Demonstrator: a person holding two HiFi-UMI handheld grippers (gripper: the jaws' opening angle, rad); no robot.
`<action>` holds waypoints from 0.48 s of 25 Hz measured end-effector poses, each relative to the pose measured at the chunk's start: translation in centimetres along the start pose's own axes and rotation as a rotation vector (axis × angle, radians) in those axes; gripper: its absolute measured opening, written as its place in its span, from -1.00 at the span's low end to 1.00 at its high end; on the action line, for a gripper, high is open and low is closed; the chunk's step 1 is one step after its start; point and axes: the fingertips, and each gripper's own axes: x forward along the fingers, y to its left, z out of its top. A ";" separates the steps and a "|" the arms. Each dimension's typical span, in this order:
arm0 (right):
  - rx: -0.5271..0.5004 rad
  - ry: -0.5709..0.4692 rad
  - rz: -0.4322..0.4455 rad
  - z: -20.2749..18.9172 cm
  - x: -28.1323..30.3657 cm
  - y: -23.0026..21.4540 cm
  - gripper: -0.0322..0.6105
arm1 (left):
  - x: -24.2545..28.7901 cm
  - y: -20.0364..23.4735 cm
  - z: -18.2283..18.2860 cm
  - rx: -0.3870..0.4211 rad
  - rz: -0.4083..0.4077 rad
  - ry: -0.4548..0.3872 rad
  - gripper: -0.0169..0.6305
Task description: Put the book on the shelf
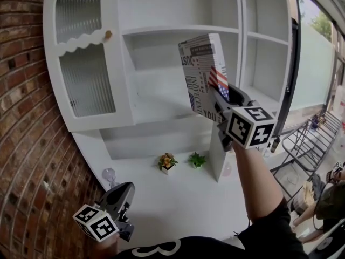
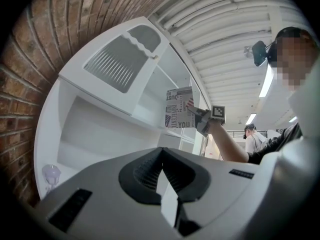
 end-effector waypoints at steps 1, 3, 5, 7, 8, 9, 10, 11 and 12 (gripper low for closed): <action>-0.002 -0.001 -0.007 -0.1 0.3 -0.1 -0.40 | 0.0 0.2 0.0 0.000 0.002 -0.002 -0.95; -0.003 0.001 -0.023 -0.7 1.0 -0.5 -0.39 | 0.0 0.5 -0.1 -0.001 0.007 -0.003 -0.95; 0.002 0.007 -0.046 -1.3 1.8 -1.1 -0.40 | 0.1 0.9 -0.1 -0.002 0.010 -0.003 -0.95; 0.011 0.010 -0.069 -2.0 2.5 -1.6 -0.39 | 0.1 1.2 -0.1 -0.005 0.013 -0.005 -0.95; 0.015 0.011 -0.079 -2.3 2.8 -1.8 -0.39 | 0.1 1.4 -0.1 -0.006 0.015 -0.005 -0.95; 0.017 0.010 -0.089 -2.6 3.1 -2.0 -0.39 | 0.1 1.7 -0.1 -0.007 0.018 -0.005 -0.95; 0.017 0.007 -0.098 -2.8 3.5 -2.0 -0.39 | 0.0 1.9 -0.1 -0.007 0.022 -0.006 -0.95; 0.015 0.004 -0.108 -3.0 3.8 -2.1 -0.39 | 0.0 2.2 -0.1 -0.009 0.025 -0.008 -0.95; 0.012 0.003 -0.118 -3.2 4.2 -2.1 -0.39 | 0.1 2.4 -0.1 -0.012 0.027 -0.011 -0.95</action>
